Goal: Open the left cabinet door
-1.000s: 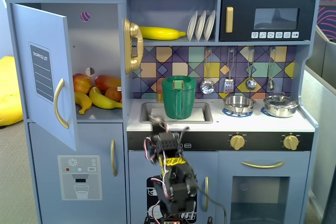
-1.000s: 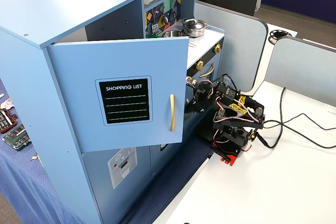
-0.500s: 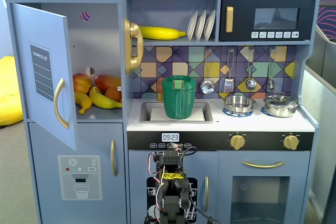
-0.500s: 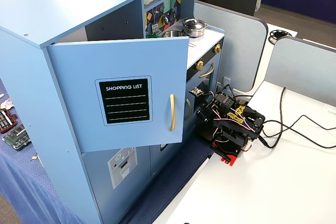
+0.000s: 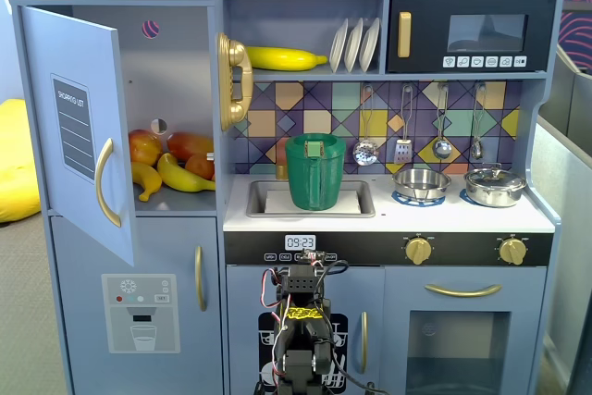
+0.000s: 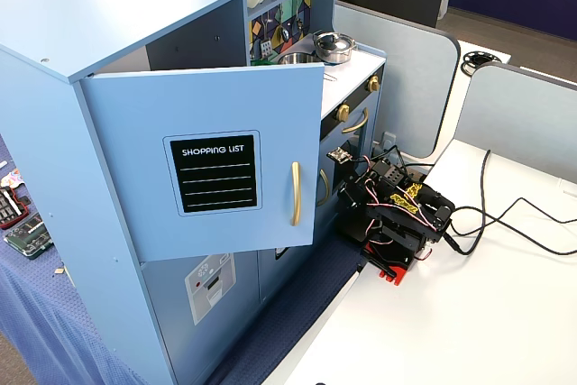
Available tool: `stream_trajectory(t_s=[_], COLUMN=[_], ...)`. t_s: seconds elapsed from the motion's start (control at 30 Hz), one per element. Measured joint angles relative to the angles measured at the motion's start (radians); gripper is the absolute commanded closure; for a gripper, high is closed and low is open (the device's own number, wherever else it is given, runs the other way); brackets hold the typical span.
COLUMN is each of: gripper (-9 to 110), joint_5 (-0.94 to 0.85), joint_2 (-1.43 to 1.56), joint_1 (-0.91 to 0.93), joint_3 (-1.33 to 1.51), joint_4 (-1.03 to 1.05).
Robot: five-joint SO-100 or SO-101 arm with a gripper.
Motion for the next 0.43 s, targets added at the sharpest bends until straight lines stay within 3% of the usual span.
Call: stream_trajectory(t_s=[0.43], gripper=[100], joint_5=[-0.029], joint_2=[0.000], joint_1=[0.011], joint_3=[0.000], joint_4=[0.008])
